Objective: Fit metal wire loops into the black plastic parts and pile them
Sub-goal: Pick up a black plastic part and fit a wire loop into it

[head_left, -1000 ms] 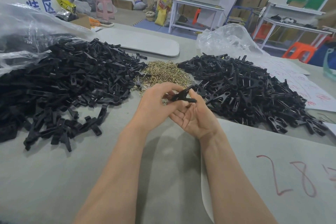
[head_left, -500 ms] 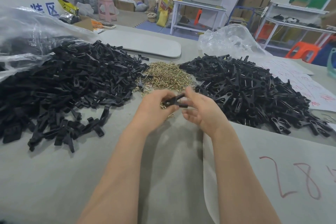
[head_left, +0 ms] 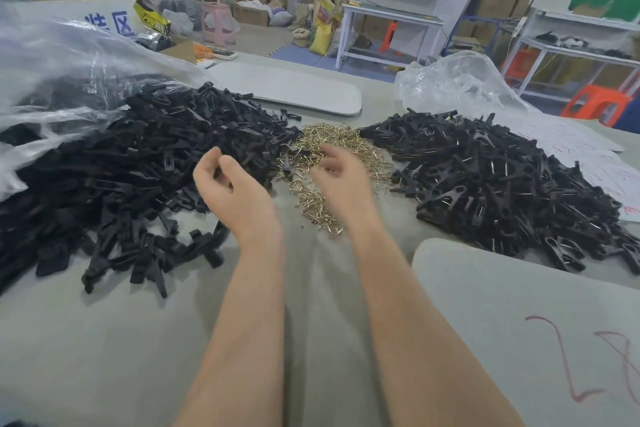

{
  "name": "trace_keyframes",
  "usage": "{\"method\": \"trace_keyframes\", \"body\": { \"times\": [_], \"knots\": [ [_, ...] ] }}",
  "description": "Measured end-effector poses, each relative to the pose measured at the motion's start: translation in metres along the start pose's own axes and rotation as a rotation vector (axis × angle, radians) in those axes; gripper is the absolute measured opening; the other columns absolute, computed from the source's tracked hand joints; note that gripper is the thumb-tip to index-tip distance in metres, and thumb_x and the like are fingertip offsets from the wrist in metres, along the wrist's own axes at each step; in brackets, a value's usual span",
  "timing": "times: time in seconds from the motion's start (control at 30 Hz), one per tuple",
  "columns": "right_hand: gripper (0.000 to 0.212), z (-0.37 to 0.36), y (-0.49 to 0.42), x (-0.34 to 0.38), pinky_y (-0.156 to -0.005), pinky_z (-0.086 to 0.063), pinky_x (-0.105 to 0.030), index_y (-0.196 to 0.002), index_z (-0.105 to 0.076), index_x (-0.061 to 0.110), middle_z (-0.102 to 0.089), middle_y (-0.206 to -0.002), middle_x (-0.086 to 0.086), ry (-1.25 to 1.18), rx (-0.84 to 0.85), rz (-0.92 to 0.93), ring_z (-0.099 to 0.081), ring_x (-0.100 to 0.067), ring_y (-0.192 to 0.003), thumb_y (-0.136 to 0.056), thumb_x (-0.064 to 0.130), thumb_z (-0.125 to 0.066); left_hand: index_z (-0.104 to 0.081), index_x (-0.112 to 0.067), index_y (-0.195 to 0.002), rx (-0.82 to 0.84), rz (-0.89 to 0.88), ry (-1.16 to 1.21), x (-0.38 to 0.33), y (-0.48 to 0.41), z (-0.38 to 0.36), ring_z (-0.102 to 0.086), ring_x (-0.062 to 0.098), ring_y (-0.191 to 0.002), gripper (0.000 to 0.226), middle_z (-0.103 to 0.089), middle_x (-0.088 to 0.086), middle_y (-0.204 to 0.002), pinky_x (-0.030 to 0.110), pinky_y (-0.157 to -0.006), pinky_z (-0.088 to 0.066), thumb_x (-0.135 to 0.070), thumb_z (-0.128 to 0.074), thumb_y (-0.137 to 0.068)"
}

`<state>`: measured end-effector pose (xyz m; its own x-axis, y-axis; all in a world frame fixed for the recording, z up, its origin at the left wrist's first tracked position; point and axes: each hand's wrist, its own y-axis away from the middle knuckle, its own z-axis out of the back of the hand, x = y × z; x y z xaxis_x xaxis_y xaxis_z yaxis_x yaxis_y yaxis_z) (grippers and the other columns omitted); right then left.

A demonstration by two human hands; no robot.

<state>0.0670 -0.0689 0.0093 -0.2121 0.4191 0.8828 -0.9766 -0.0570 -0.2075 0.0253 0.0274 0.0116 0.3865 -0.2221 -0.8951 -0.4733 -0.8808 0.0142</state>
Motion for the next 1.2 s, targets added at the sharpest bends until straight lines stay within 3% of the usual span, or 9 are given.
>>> {"method": "trace_keyframes", "body": {
  "times": [0.07,0.17,0.4,0.5,0.6,0.77,0.93,1.03,1.2],
  "knots": [
    [0.057,-0.038,-0.009,0.0,-0.114,-0.026,-0.038,-0.14,-0.043,0.028,-0.038,-0.148,-0.008,0.386,0.232,0.122,-0.033,-0.025,-0.137,-0.089,0.006,-0.052,-0.051,-0.01,-0.12,-0.045,0.009,0.025,0.0,-0.004,0.0,-0.053,0.024,-0.116,0.024,-0.052,0.01,-0.128,0.037,-0.101,-0.044,-0.014,-0.04,-0.099],
    [0.061,-0.07,-0.017,0.004,-0.116,-0.005,-0.054,-0.143,-0.032,0.039,-0.012,-0.158,-0.008,0.657,0.425,0.065,-0.004,-0.032,-0.145,-0.092,0.012,-0.049,-0.05,-0.011,-0.119,-0.073,0.036,0.041,0.001,-0.007,0.001,-0.051,0.029,-0.114,0.023,-0.049,0.018,-0.131,0.036,-0.098,-0.042,-0.014,-0.039,-0.099],
    [0.033,-0.068,-0.009,0.003,-0.101,-0.028,-0.043,-0.121,-0.058,0.031,-0.061,-0.119,-0.004,0.757,0.185,0.224,-0.049,-0.027,-0.116,-0.092,0.021,-0.048,-0.049,-0.019,-0.112,-0.067,0.03,0.048,0.006,-0.005,-0.001,-0.05,0.005,-0.091,0.018,-0.047,0.008,-0.129,0.003,-0.068,-0.039,-0.011,-0.042,-0.097],
    [0.023,-0.048,-0.001,-0.004,-0.095,-0.04,-0.036,-0.108,-0.066,0.025,-0.068,-0.107,0.002,0.509,0.098,0.172,-0.059,-0.019,-0.103,-0.091,0.018,-0.052,-0.049,-0.02,-0.108,-0.019,0.028,0.022,0.01,-0.002,-0.005,-0.049,-0.002,-0.086,0.019,-0.046,0.01,-0.13,0.002,-0.065,-0.038,-0.007,-0.043,-0.094],
    [0.015,-0.016,0.002,-0.002,-0.071,-0.051,-0.024,-0.102,-0.068,0.019,-0.069,-0.086,0.005,-0.07,0.062,-0.023,-0.063,-0.007,-0.078,-0.09,0.015,-0.059,-0.053,-0.02,-0.108,0.142,0.005,-0.089,0.012,0.004,-0.007,-0.051,-0.004,-0.086,0.02,-0.053,0.002,-0.119,0.005,-0.072,-0.041,-0.008,-0.048,-0.093],
    [0.01,0.038,0.012,-0.002,-0.059,-0.049,-0.021,-0.096,-0.064,0.016,-0.068,-0.075,0.0,-0.778,0.096,-0.274,-0.062,-0.011,-0.069,-0.094,0.012,-0.055,-0.056,-0.02,-0.117,0.739,0.118,-0.343,0.018,0.021,-0.01,-0.06,0.016,-0.107,0.024,-0.062,0.001,-0.112,0.031,-0.096,-0.047,-0.019,-0.058,-0.093],
    [0.013,0.061,0.028,-0.019,-0.057,-0.046,-0.018,-0.093,-0.064,0.013,-0.066,-0.065,0.002,-0.859,0.091,-0.316,-0.056,-0.007,-0.058,-0.095,0.015,-0.052,-0.052,-0.028,-0.123,0.907,0.103,-0.334,0.02,0.034,-0.012,-0.06,0.015,-0.107,0.032,-0.06,-0.003,-0.112,0.032,-0.097,-0.049,-0.017,-0.058,-0.093],
    [0.013,0.06,0.03,-0.027,-0.049,-0.044,-0.016,-0.094,-0.064,0.01,-0.063,-0.064,0.001,-0.824,0.088,-0.368,-0.051,-0.008,-0.055,-0.096,0.015,-0.051,-0.065,-0.019,-0.104,0.986,-0.014,-0.412,0.021,0.035,-0.014,-0.061,0.014,-0.093,0.019,-0.063,-0.007,-0.093,0.029,-0.09,-0.051,-0.008,-0.059,-0.092],
    [0.007,0.055,0.027,-0.033,-0.038,-0.036,-0.015,-0.092,-0.056,0.011,-0.06,-0.064,-0.003,-0.668,-0.172,-0.323,-0.044,-0.004,-0.04,-0.093,0.017,-0.059,-0.064,-0.021,-0.088,0.78,-0.005,-0.492,0.031,0.029,-0.013,-0.059,0.011,-0.077,0.013,-0.062,-0.008,-0.082,0.01,-0.067,-0.046,-0.01,-0.067,-0.085]
  ]
}}
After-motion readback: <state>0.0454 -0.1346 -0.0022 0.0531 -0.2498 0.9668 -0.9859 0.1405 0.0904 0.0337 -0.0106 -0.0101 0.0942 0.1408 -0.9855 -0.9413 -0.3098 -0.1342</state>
